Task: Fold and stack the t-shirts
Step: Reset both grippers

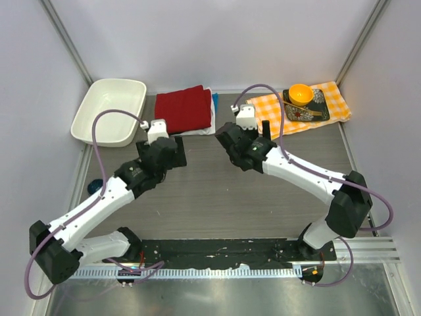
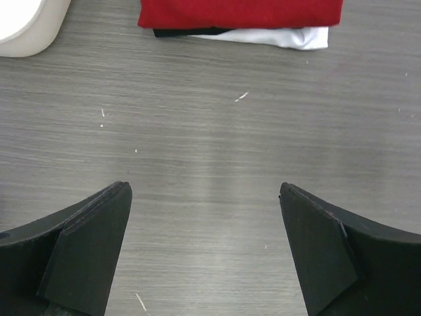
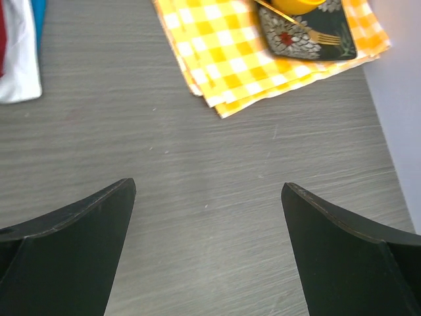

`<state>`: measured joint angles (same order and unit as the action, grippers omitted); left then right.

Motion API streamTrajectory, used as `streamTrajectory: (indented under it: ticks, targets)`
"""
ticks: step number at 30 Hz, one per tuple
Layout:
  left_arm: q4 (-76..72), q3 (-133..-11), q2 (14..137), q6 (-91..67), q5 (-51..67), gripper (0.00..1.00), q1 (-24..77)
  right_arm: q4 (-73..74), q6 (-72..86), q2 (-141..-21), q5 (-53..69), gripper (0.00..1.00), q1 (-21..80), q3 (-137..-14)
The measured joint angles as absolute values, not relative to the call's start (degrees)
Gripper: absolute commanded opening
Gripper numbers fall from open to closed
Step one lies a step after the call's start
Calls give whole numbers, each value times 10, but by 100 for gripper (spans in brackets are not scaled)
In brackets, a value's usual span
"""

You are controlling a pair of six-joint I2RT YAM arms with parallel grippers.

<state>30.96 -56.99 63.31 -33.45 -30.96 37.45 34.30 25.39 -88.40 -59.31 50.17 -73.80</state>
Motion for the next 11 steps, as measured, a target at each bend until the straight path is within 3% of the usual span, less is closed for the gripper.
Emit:
streamTrajectory:
  ticks: [6,11]
  targets:
    - [292,-534,611,-341,-454,100,492,329,204,-869,-586,100,440,-762]
    - [237,-507,627,-317,-511,100,514,313,183,-841,-567,100,408,-759]
